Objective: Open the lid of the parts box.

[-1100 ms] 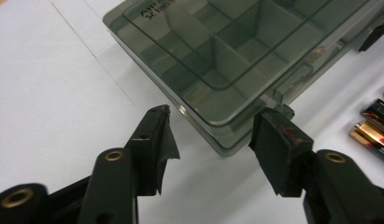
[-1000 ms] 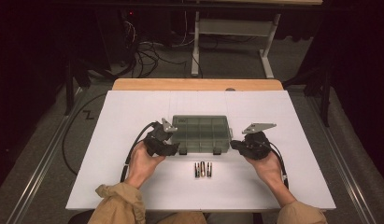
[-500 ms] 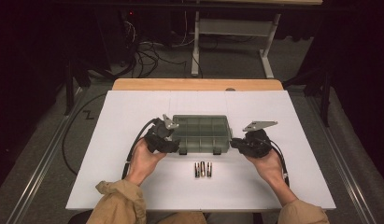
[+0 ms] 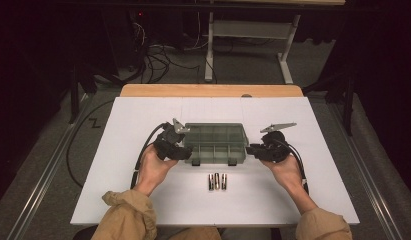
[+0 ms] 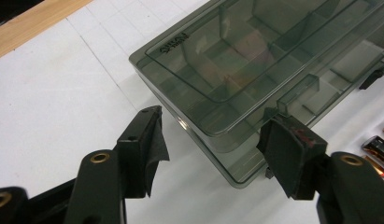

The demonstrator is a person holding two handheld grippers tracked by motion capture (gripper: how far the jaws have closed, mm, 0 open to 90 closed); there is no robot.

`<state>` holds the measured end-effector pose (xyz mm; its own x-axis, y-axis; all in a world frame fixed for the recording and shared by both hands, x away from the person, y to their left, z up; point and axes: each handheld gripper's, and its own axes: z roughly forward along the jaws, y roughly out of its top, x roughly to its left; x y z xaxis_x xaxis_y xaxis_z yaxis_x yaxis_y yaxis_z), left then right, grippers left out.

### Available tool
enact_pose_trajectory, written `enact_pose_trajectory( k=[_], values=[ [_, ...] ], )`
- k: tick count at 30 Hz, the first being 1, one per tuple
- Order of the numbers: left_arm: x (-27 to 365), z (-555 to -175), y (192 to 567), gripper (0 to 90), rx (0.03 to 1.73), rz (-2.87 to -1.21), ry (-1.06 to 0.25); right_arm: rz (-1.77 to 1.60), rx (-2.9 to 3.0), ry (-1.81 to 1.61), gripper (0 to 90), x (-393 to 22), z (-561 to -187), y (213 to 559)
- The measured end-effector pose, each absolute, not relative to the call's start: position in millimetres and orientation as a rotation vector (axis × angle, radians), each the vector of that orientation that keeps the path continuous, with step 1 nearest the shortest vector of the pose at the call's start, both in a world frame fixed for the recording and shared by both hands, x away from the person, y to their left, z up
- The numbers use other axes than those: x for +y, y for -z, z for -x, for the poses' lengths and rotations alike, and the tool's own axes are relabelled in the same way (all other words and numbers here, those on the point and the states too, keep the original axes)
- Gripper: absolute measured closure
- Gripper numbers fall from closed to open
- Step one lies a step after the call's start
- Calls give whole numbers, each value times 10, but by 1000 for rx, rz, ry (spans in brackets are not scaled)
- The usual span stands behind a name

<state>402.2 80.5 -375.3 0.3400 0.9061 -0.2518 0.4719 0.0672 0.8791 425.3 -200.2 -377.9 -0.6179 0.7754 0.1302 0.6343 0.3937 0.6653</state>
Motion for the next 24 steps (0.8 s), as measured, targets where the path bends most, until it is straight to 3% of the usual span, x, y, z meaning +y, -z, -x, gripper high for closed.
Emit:
enact_pose_trajectory(
  k=[24],
  values=[
    [847, -4119, 3613, 419, 1297, -1487, -468, -1392, 2458, -964, 736, -1838, -4557, 3793]
  ],
)
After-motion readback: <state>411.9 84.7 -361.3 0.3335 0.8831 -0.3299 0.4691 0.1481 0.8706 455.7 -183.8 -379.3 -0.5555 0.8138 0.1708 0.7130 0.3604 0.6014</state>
